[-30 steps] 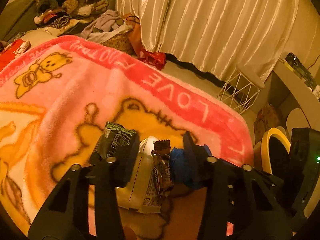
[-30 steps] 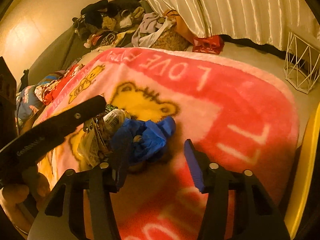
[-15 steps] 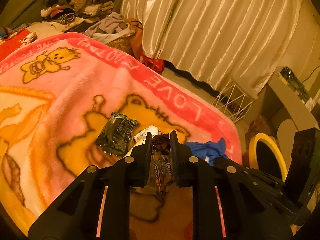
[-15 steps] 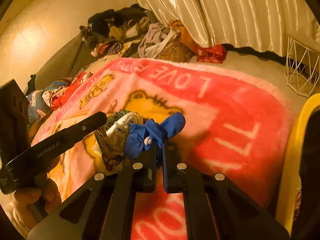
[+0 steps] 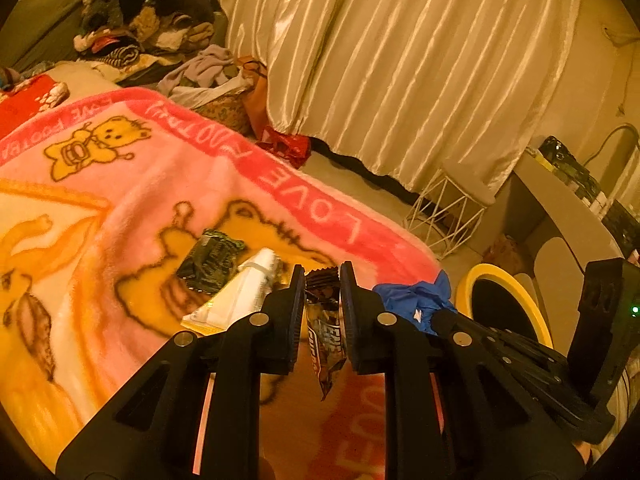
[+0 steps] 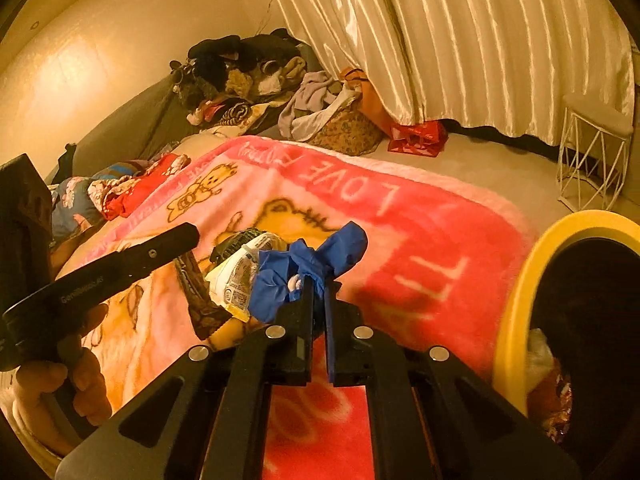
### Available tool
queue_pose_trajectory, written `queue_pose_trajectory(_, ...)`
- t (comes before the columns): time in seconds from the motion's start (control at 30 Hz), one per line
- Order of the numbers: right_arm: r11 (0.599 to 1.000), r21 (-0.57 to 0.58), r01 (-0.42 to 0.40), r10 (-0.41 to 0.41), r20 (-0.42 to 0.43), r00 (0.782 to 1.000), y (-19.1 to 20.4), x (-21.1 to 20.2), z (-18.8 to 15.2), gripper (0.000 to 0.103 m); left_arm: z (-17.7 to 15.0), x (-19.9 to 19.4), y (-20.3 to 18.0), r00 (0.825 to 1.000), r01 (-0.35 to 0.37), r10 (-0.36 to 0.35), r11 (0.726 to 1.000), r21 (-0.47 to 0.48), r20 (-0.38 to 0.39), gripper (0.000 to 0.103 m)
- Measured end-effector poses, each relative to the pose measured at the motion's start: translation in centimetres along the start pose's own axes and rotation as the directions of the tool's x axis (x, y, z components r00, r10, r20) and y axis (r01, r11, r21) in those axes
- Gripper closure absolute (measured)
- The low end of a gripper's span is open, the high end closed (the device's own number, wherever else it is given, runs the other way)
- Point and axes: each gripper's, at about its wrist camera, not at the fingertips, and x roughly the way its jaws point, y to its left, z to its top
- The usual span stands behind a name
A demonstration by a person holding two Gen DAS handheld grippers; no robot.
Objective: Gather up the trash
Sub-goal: 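Lift the chocolate wrapper and blue cloth up off the blanket with both tools, then carry the chocolate wrapper and blue cloth with both tools over the bin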
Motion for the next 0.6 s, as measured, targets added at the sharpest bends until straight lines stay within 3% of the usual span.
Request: queue_pose_trajectory(0.6, 0.994, 0.067, 0.087, -0.092, 0.080, 0.992, -4.9, -6.2, -0.4, 0.098, -0.5, -1.3, -6.7, 0.997, 0.082, -0.083, 0.992, 0.098, 0.005, 0.091)
